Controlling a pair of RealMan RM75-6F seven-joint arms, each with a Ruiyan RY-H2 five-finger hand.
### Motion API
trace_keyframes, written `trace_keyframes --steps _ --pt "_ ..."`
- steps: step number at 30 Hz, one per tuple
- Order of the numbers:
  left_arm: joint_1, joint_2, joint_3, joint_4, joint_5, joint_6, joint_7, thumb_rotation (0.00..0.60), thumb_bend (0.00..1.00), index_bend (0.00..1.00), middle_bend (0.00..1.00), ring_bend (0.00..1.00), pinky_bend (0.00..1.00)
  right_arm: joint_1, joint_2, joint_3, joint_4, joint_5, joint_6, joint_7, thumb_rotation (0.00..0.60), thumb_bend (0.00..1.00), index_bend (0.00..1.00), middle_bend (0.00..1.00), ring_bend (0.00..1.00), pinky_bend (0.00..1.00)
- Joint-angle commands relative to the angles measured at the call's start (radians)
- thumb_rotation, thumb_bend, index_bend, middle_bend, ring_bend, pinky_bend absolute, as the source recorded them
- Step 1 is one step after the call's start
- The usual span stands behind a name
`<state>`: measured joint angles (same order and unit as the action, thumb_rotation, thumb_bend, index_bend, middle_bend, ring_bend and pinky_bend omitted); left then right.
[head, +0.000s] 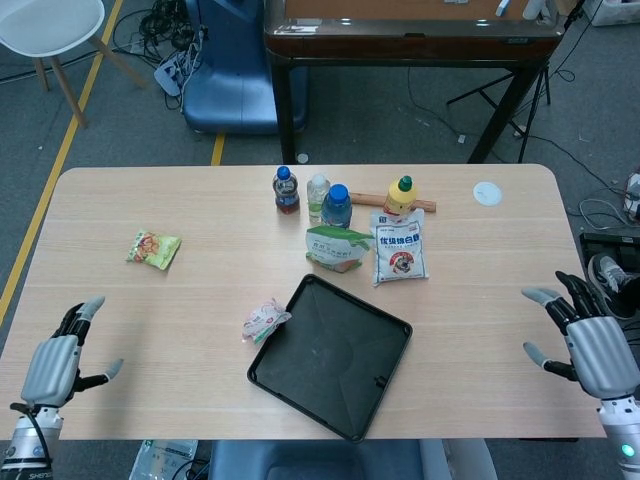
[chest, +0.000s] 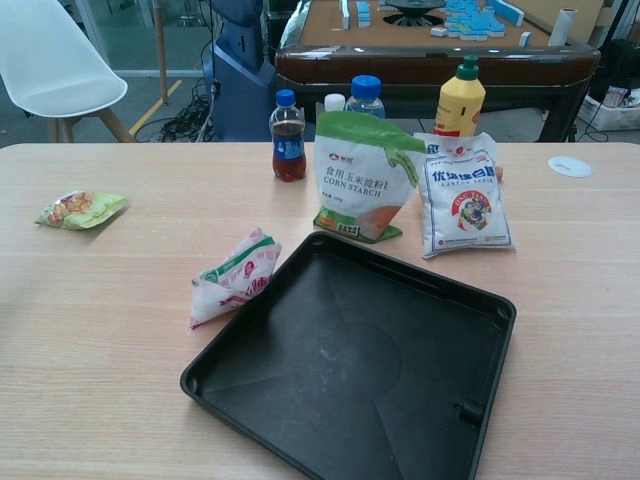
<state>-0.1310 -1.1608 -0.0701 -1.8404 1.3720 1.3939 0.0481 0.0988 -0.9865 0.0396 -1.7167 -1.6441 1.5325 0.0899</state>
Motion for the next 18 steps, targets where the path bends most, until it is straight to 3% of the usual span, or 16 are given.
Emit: trace_keyframes --steps 1,6,18 --pt "-0.075 0.001 -0.013 0.015 -0.026 -0.134 -0.068 0.6 0.21 0.03 0.1 0.06 0.24 -0.001 0.009 0.006 -0.011 0.004 0.006 -0.008 0.6 0.21 0.23 0.28 0.06 0.06" --pt "-0.147 -0.036 -0.023 0.042 -0.042 -0.247 -0.093 0.6 0.2 0.0 0.1 0.06 0.23 -0.004 0.017 0.007 -0.021 0.012 0.007 -0.015 0.6 0.21 0.23 0.28 0.06 0.06" --pt "-0.27 -0.221 -0.052 0.141 -0.088 -0.362 -0.045 0.6 0.19 0.0 0.09 0.06 0.23 -0.02 0.019 0.005 -0.019 0.035 0.012 -0.012 0.6 0.21 0.23 0.28 0.06 0.06"
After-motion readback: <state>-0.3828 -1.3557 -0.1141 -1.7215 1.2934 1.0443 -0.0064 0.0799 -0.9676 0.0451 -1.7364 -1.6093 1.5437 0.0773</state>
